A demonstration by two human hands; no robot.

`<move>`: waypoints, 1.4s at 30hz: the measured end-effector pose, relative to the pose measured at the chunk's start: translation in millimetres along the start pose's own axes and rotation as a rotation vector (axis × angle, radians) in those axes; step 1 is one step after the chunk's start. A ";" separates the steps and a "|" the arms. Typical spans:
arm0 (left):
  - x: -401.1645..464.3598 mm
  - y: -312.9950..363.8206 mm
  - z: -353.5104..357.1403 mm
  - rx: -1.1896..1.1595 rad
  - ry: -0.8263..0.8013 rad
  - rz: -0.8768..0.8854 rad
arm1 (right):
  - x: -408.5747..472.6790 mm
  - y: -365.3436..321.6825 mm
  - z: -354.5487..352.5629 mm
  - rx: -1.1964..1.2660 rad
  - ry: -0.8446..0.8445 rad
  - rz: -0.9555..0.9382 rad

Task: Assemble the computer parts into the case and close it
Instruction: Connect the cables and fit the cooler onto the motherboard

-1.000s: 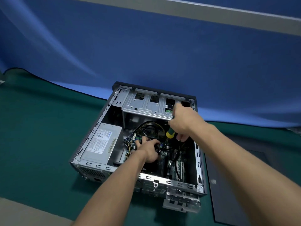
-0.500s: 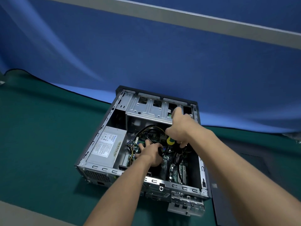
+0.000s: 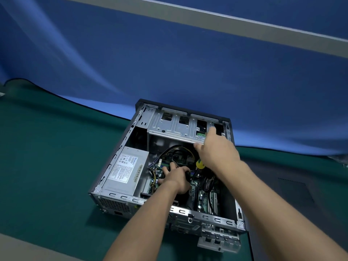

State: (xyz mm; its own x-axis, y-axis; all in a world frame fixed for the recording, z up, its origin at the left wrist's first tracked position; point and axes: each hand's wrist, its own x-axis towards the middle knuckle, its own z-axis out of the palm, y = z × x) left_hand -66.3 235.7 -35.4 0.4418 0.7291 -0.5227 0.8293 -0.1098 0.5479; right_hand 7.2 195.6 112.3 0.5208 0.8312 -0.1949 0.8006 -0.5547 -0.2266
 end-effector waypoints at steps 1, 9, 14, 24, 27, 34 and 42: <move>-0.1 0.5 -0.4 -0.002 -0.006 0.000 | 0.6 -0.3 -2.3 0.061 -0.072 0.016; 0.5 0.2 -2.2 -0.026 -0.015 0.001 | 3.9 2.3 -14.2 0.145 -0.224 0.148; 3.2 -1.0 -1.7 -0.062 -0.004 0.002 | 1.4 12.3 -6.4 0.045 -0.041 0.122; 4.6 -2.5 -0.8 -0.060 0.001 0.003 | 0.0 9.8 -12.1 0.095 -0.168 0.103; 5.9 -3.6 0.1 -0.059 0.010 0.010 | -6.7 10.8 -6.8 -0.025 -0.081 0.038; 3.5 -1.7 -0.9 -0.034 0.010 0.010 | -7.2 -2.8 -2.1 0.046 -0.119 0.029; 2.4 -1.4 -3.9 -0.045 -0.012 0.016 | -0.8 8.5 -6.5 0.411 -0.171 0.151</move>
State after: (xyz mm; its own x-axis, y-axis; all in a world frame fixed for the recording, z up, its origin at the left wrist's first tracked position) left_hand -67.8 240.2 -34.9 0.4590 0.7192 -0.5216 0.8061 -0.0903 0.5849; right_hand 15.5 190.5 116.7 0.5386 0.7410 -0.4011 0.5181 -0.6666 -0.5359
